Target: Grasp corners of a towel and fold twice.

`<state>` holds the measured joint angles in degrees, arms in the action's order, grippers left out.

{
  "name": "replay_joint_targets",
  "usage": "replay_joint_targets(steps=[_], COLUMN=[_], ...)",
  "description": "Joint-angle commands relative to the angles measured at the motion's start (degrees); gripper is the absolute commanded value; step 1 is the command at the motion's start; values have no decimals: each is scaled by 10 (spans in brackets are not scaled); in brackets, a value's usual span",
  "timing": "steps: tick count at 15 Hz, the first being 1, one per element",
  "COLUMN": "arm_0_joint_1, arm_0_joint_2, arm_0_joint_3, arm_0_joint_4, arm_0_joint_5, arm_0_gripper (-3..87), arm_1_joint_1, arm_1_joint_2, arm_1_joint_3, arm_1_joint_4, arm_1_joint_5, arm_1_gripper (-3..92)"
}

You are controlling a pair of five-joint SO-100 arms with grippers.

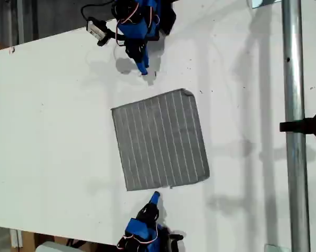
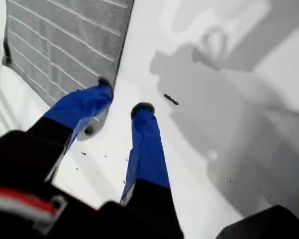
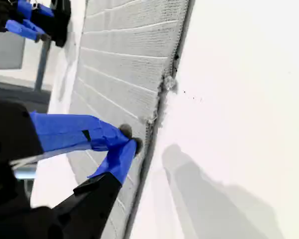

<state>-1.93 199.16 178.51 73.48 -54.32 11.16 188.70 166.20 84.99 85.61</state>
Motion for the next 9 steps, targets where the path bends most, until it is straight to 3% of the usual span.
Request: replay_joint_targets(steps=[1,6,9], arm_0_joint_1=[-133,-133,-133], arm_0_joint_2=[1,1,1], arm_0_joint_3=[4,4,4], arm_0_joint_4=[-12,-15,-16], arm_0_joint_5=[-316,-308,-308], arm_0_gripper=[-28,-28,-28], arm_1_joint_1=[13,4,-40], arm_1_joint_2=[-2,-4,-101], arm_1_joint_3=[-6,-32,-149], arm_1_joint_4=[6,-18,-62], arm_1_joint_5=[7,-19,-61], arm_1_gripper=[0,-1,-2])
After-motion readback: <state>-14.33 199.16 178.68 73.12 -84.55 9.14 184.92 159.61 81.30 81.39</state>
